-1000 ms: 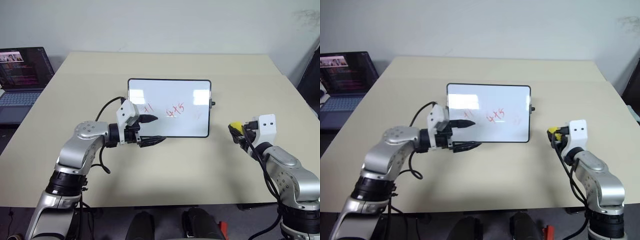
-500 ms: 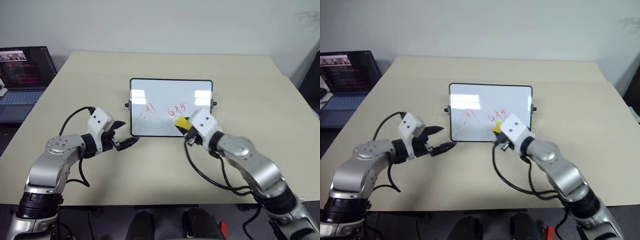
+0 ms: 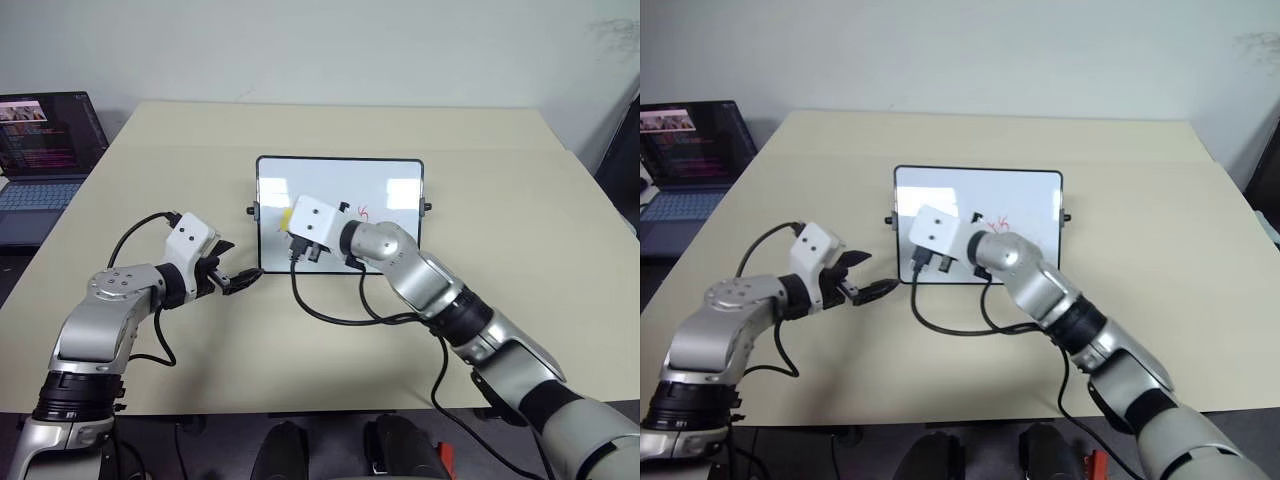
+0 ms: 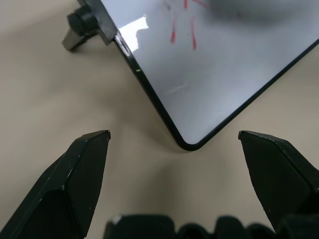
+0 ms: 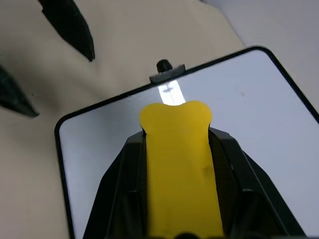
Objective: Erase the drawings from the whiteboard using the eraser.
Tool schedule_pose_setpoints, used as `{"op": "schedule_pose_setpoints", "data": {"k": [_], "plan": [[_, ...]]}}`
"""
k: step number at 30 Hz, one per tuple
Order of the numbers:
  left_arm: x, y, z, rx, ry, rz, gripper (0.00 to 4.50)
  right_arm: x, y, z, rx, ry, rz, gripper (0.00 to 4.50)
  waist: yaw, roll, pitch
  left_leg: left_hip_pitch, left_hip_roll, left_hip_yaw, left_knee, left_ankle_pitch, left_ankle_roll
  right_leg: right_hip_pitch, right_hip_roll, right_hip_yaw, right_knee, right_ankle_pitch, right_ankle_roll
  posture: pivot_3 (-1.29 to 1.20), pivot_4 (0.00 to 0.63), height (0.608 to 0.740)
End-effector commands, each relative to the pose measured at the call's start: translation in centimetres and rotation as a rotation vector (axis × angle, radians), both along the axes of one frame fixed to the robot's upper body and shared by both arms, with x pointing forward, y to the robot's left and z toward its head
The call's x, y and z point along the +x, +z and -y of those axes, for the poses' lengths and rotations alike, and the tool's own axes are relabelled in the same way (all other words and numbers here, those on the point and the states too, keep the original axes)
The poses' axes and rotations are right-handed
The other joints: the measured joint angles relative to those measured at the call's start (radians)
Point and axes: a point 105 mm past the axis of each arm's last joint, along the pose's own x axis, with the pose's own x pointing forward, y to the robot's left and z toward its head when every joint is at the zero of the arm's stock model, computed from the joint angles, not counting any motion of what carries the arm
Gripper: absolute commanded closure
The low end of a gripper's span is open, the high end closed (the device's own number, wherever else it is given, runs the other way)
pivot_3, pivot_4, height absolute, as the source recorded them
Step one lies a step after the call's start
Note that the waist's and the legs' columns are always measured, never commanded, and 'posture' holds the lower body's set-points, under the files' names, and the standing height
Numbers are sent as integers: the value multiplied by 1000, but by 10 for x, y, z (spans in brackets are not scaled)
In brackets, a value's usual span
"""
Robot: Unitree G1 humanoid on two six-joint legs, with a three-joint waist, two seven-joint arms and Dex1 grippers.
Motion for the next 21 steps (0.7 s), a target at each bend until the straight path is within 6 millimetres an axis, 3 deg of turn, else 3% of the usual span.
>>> {"op": "schedule_pose_setpoints", "data": {"k": [1, 8, 15, 21], "plan": [[-2, 5, -2, 26, -13, 28, 0, 10, 8, -14, -41, 25, 57, 3164, -1, 0, 0, 0, 0, 0, 0, 0, 0, 0, 0, 0, 0, 0, 0, 0, 150, 740], [-6, 4, 4, 29, -42, 30, 0, 23, -8, -17, -128, 17, 5, 3164, 1, 0, 0, -1, 0, 0, 0, 0, 0, 0, -2, 0, 0, 0, 0, 0, 150, 740], [-5, 3, 9, 27, -58, 33, 0, 25, -37, -2, -224, 11, -86, 3165, 1, 0, 0, 0, -1, 0, 0, 0, 0, 0, -3, -1, 2, 0, 0, 0, 150, 740], [-4, 2, 13, 25, -76, 31, 0, 45, -2, 6, -131, -93, 48, 3165, 2, 0, 0, 1, -2, -1, 1, 0, 0, 1, -3, -1, 3, 0, -1, 0, 150, 740]]}}
